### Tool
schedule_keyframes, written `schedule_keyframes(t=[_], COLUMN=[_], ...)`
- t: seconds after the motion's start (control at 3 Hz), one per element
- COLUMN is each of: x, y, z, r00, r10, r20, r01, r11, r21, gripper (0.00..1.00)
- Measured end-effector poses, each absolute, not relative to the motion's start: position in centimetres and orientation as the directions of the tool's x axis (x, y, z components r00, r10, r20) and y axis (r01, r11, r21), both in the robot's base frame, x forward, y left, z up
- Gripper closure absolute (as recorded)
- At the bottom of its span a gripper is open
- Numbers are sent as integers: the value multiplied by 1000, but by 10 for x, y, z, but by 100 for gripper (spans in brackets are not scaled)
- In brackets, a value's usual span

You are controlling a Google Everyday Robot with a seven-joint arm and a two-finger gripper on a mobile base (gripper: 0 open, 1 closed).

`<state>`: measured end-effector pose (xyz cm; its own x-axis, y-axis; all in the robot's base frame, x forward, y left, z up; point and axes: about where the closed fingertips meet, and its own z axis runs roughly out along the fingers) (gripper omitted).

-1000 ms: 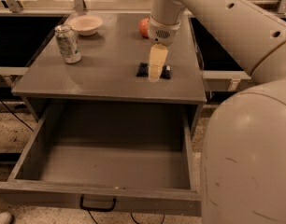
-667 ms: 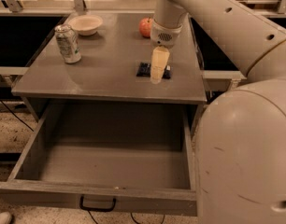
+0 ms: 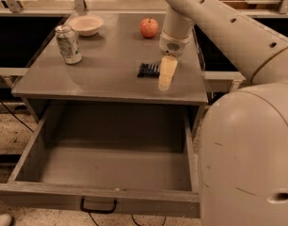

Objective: Place rxbar blueberry into top drawer

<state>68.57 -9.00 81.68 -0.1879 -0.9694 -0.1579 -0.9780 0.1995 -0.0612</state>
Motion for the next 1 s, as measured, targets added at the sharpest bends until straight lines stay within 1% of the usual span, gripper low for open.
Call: schedule_keyframes(t=[0.33, 0.67, 1.0], x=[686, 686, 686], y=[-90, -90, -90], z=[817, 817, 817], r00=[-188, -188, -188], r10=[-969, -969, -969], r20=[-158, -158, -158], r01=[-978, -978, -978], r11=[200, 200, 200], r21=[-61, -61, -61], gripper=[8, 8, 3])
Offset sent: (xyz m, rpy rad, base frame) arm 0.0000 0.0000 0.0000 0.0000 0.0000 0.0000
